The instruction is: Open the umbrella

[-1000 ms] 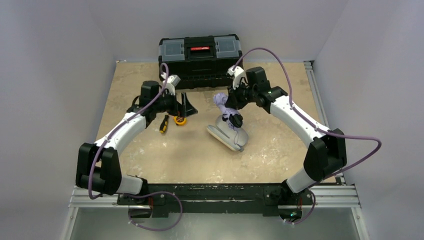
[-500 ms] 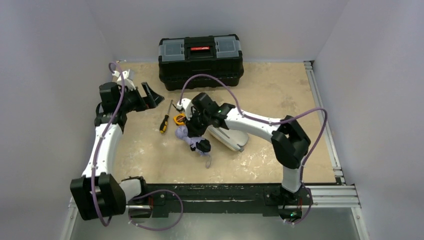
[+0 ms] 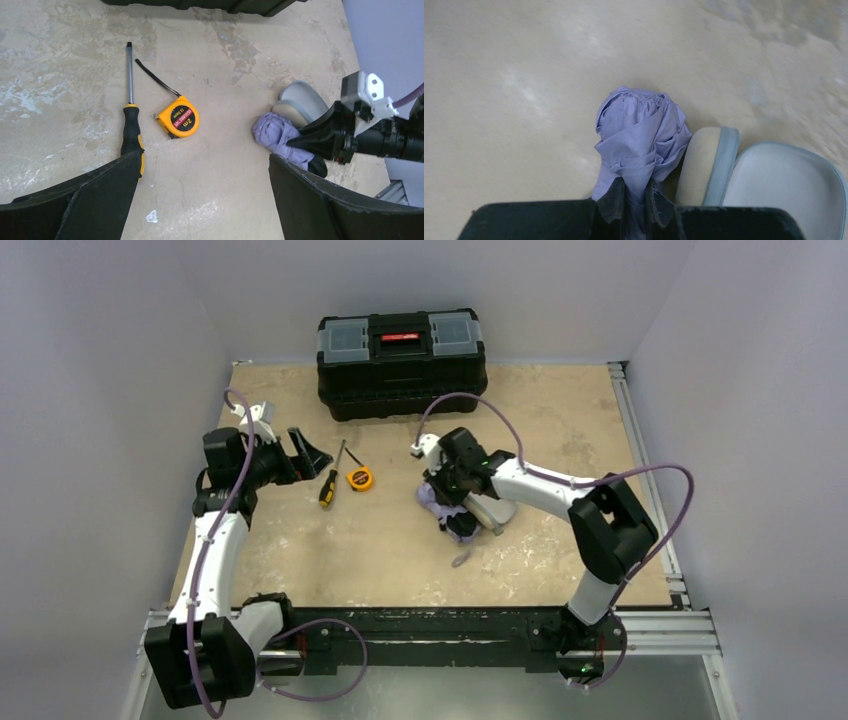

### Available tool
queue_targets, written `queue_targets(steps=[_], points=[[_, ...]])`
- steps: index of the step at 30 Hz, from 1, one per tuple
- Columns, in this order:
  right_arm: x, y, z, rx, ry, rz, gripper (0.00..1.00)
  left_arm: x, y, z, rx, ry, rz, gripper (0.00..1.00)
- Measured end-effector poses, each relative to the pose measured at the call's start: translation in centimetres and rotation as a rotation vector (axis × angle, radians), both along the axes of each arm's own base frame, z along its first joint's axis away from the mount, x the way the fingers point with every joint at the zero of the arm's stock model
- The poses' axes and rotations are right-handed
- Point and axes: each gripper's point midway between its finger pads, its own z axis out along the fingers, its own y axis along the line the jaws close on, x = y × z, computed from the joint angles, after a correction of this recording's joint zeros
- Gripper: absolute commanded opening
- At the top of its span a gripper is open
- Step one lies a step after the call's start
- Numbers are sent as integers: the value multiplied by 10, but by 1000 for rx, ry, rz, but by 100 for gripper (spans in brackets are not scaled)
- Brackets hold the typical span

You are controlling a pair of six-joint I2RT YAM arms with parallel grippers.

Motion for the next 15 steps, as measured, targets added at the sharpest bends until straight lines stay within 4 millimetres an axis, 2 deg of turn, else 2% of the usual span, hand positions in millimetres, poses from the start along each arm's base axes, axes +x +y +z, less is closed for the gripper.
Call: queue_targets(steps=[8,11,15], points=[[55,-124,-2,-91,-90,-97,0,12,-3,-17,-31,64,-32,100],[76,-171,-3,-127,-123,-115,0,20,-3,-14,-29,64,-43,100],[94,-213,-4,-158,-130,-136,0,31,-1,-4,-2,28,-62,100]])
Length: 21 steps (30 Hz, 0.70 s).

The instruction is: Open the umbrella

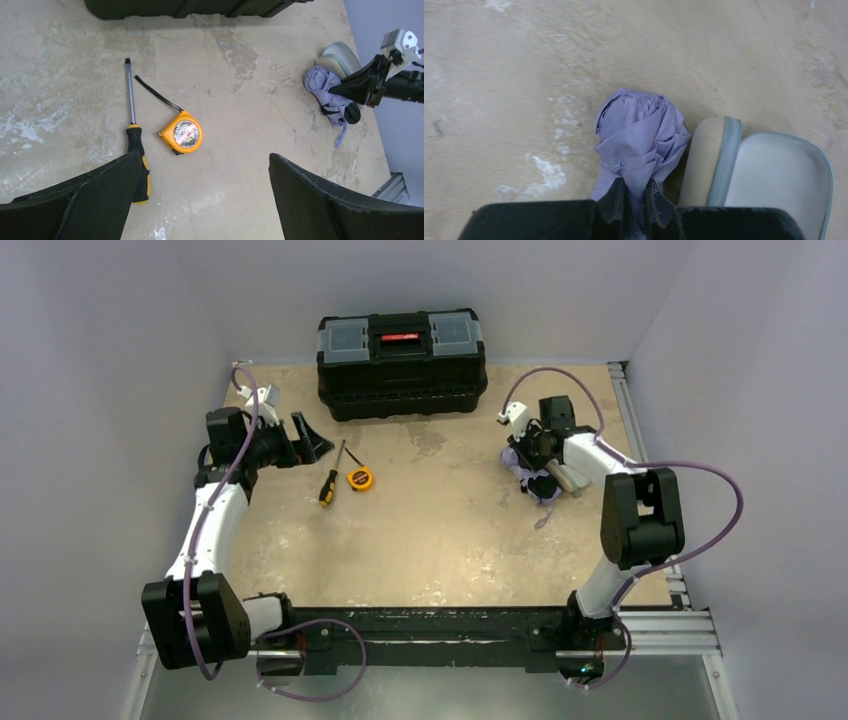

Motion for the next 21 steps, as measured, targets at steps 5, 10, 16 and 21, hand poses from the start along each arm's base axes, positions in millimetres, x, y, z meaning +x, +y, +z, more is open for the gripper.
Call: queue_targets(steps=[5,10,16,21], points=[[26,-9,6,26,44,-5,0,8,4,10,79,-68,-44,100],[38,31,36,227,114,-11,0,9,5,40,208,-175,-158,100],[35,89,112,555,145,26,0,-16,-25,83,267,-372,-436,100],[-8,140,151,723,256,158,0,-54,-86,93,355,-567,-751,100]])
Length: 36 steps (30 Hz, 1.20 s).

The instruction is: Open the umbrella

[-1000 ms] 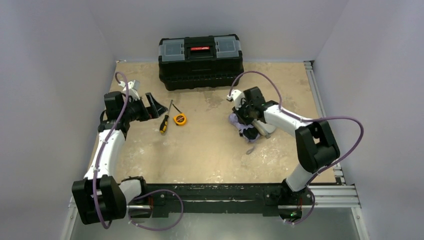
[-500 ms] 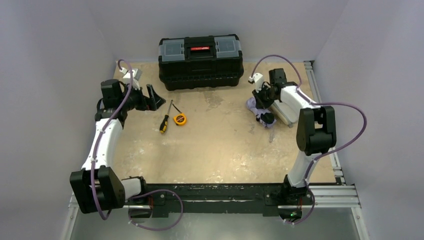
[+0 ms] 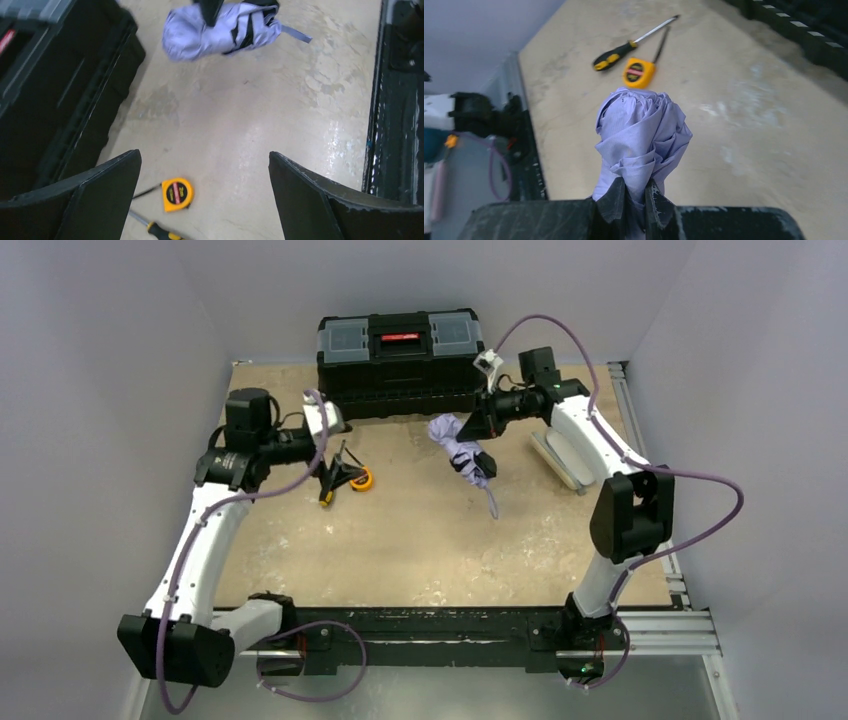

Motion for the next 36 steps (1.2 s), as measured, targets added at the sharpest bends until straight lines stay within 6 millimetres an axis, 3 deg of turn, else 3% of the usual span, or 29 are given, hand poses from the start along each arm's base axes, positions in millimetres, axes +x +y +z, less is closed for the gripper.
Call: queue_targets(steps=[3,8,13,23,26,30,33,34,36], points=[[-39,34,5,35,58,149,0,-22,-31,2,72,-157,-168,100],[-96,69,16,77,147,341,0,-47,-67,6,183,-410,-384,100],[-115,78,28,105,167,410,0,-64,-99,-11,294,-549,-558,100],[-152,92,31,124,200,533,0,-59,-111,-51,467,-605,-612,91],[-164,96,29,129,224,566,0,-59,-112,-64,504,-618,-619,75],[-173,98,29,131,249,586,4,-61,-113,-82,554,-630,-631,46],[-175,98,28,128,259,588,26,-59,-114,-80,567,-653,-615,7],[-175,98,28,129,263,586,35,-60,-114,-80,567,-648,-613,0],[-175,99,30,144,273,584,57,-63,-112,-82,566,-621,-608,0]])
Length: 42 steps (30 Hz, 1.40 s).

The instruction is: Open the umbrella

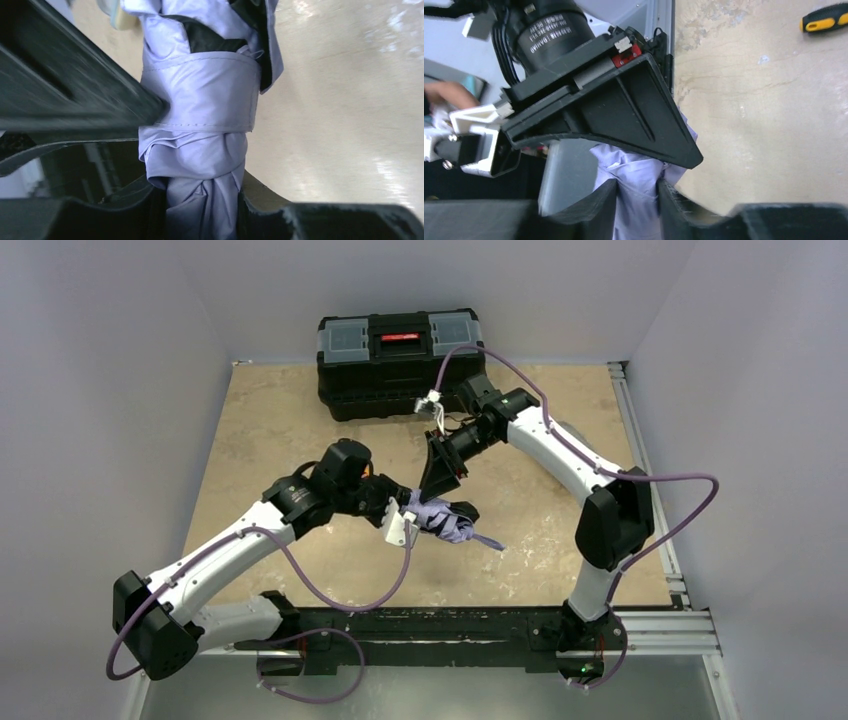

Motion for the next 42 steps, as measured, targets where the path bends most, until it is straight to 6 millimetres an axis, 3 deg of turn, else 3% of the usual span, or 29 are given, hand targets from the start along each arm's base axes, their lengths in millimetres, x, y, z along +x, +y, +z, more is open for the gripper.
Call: queue_targets(steps=[1,7,11,14,19,25,27,32,34,39,42], points=[[0,1,1,10,10,0,68,-2,1,-2,2,21,10,0],[14,-8,6,14,-12,-58,96,-32,19,-25,57,232,26,0],[57,-34,32,29,-150,-205,99,-49,31,-22,28,447,88,0],[76,-56,59,34,-328,-301,99,-41,34,-4,-17,620,178,0],[49,-68,115,133,-618,-365,99,-21,27,23,-95,862,293,0],[20,-62,151,230,-870,-381,99,-33,25,21,-92,1103,406,0],[15,-50,153,242,-945,-352,89,-34,23,23,-90,1158,427,0],[8,-21,140,231,-1004,-310,34,-30,19,26,-109,1248,493,0],[11,-13,135,215,-1024,-317,19,-28,18,29,-129,1276,514,0],[10,0,116,189,-1051,-321,35,-17,11,36,-185,1320,573,0],[12,11,106,169,-1079,-296,36,-12,8,41,-213,1332,587,0]])
